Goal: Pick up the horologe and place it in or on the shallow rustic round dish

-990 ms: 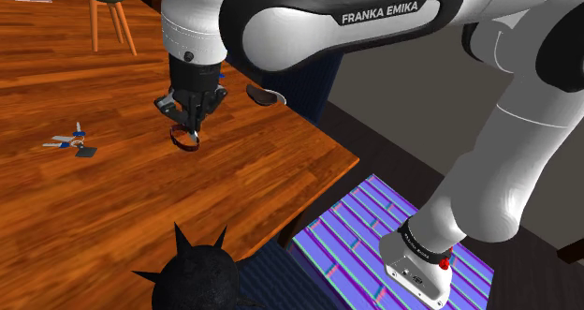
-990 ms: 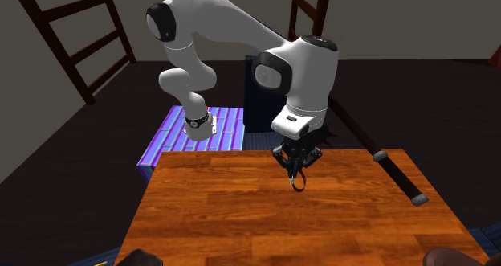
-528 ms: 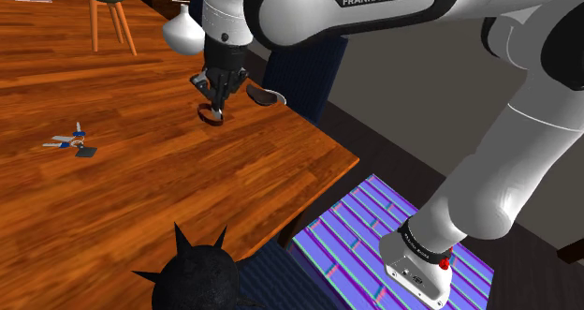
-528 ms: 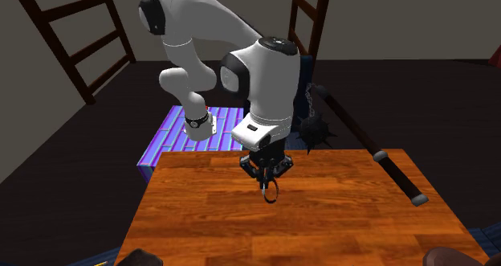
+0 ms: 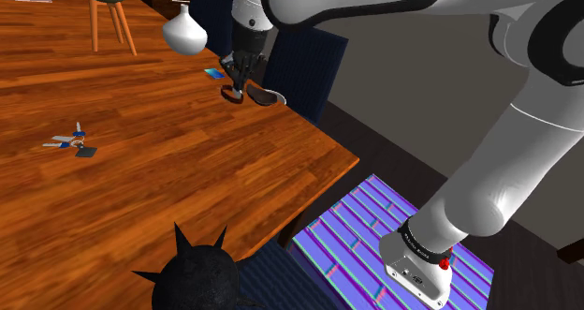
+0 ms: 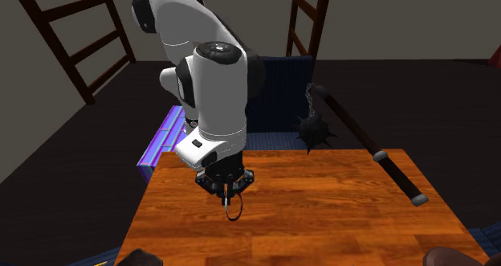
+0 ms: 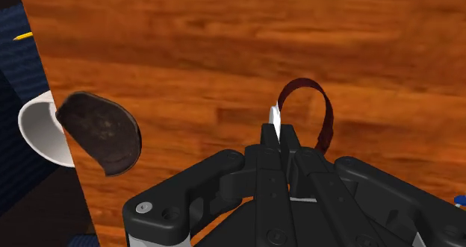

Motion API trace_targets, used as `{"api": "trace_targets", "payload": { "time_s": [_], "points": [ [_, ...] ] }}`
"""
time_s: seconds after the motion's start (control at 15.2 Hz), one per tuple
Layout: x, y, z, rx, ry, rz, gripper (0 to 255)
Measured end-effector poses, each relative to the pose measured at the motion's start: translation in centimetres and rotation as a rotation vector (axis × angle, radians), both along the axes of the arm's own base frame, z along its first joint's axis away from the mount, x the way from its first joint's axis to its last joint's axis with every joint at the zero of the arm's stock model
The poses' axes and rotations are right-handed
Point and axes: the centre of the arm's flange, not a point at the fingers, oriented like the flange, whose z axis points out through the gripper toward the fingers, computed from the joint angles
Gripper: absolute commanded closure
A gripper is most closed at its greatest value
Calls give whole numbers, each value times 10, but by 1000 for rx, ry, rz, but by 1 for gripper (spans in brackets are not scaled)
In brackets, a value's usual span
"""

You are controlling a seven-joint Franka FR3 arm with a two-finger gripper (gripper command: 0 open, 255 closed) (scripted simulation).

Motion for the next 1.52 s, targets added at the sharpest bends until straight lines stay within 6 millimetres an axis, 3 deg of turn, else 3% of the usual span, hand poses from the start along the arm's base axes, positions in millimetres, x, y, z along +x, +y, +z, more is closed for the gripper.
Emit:
{"api": "trace_targets", "payload": {
  "time_s": [1.19, 1.52],
  "points": [
    [120, -212, 16, 0, 0, 0, 255],
    [129, -226, -5, 0, 0, 1, 255]
  ]
}}
